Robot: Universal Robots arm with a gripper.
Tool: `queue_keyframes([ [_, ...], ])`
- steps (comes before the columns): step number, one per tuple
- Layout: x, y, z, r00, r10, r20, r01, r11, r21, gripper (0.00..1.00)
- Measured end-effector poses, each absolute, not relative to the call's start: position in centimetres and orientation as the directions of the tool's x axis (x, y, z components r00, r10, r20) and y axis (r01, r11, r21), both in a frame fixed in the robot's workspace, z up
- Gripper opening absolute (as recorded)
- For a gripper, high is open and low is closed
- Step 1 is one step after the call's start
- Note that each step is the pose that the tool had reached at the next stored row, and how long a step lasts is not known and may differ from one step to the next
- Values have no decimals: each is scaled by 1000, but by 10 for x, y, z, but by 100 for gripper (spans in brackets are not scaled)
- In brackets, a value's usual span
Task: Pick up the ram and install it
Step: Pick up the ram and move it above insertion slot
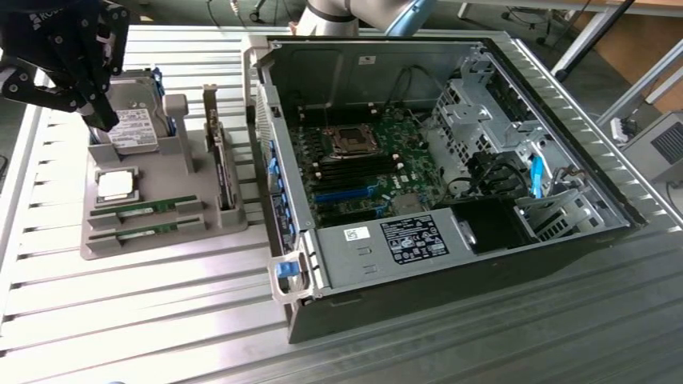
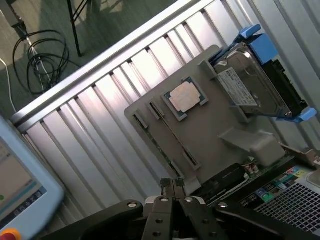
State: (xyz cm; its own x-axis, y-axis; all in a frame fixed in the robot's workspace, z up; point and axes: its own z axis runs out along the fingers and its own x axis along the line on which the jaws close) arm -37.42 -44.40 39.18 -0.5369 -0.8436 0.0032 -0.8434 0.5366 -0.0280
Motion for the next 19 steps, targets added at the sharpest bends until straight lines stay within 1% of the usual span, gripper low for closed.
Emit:
queue_keyframes([
  [9, -374, -444, 392, -343, -939, 10, -939, 343, -32, 9],
  [19, -374, -444, 392, -165, -986, 11, -986, 165, -32, 9],
])
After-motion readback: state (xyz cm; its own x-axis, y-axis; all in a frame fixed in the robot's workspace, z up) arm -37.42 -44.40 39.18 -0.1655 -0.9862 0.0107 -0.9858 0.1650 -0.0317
